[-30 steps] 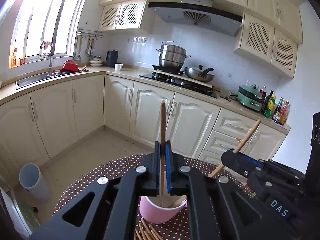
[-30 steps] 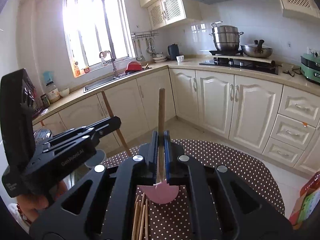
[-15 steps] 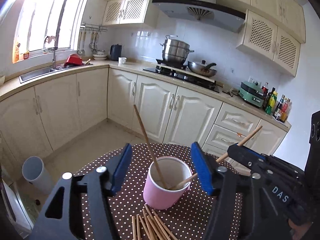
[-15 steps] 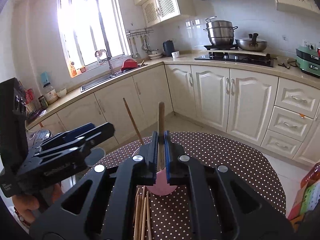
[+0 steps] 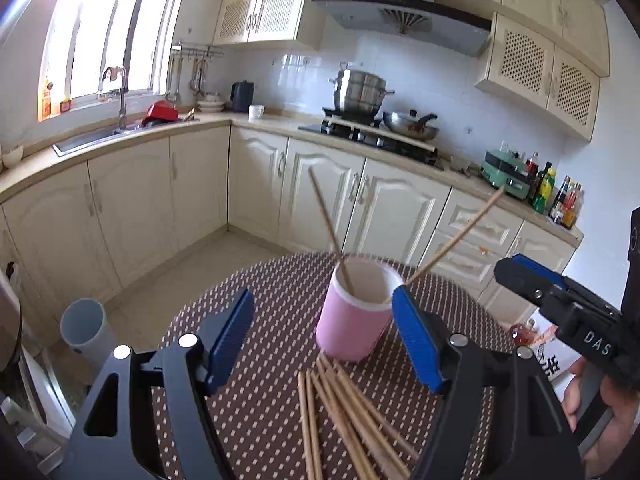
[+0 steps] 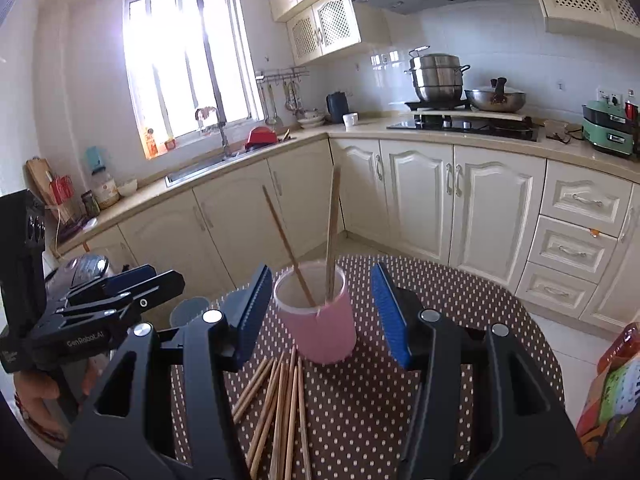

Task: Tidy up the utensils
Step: 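Lower the right tool and grasp another chopstick from the pile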

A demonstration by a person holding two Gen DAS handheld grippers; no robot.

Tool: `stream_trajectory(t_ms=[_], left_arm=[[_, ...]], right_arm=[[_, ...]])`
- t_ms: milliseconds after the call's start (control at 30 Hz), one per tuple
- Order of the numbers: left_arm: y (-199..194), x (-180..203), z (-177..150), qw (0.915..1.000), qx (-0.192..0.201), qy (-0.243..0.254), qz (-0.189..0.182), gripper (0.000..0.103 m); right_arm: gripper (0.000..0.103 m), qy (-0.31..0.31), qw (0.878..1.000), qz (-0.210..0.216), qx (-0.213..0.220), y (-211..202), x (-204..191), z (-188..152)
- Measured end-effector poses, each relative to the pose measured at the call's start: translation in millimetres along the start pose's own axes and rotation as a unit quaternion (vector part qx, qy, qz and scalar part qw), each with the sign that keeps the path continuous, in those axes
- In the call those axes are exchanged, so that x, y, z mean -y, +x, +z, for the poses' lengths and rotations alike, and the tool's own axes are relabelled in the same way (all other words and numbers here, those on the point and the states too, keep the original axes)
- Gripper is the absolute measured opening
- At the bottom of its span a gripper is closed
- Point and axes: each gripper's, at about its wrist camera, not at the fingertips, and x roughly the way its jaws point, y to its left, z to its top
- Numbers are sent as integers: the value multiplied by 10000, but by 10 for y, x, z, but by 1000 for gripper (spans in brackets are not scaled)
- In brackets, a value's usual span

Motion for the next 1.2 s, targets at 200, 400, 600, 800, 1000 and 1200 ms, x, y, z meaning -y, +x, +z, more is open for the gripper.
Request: stream_trajectory(t_ms=[200,400,600,800,1000,1200], left_arm=[[194,-144,-347,9974,-634,207,266,70],[591,-281,-724,9844,-1683,301,405,70],[833,-291,-981,9748,-2089,518,593,70],[950,-286,-1065,9710,-2207,618,680,70],[1071,-299,-1048,9710,-2221,534,707,70],[1181,-315,-1000,9693,-2227,615,845,70]], right_arm=[[52,-9,9992,3,-409,83,4,-360],[52,-96,9953,-20,-967,259,4,-775],[52,-246,9889,-20,-1466,479,-20,-1078],[52,-213,9859,16,-1658,585,27,-1197],[52,-295,9820,16,-1863,763,54,-1228],[51,-474,9752,27,-2161,956,4,-1266]])
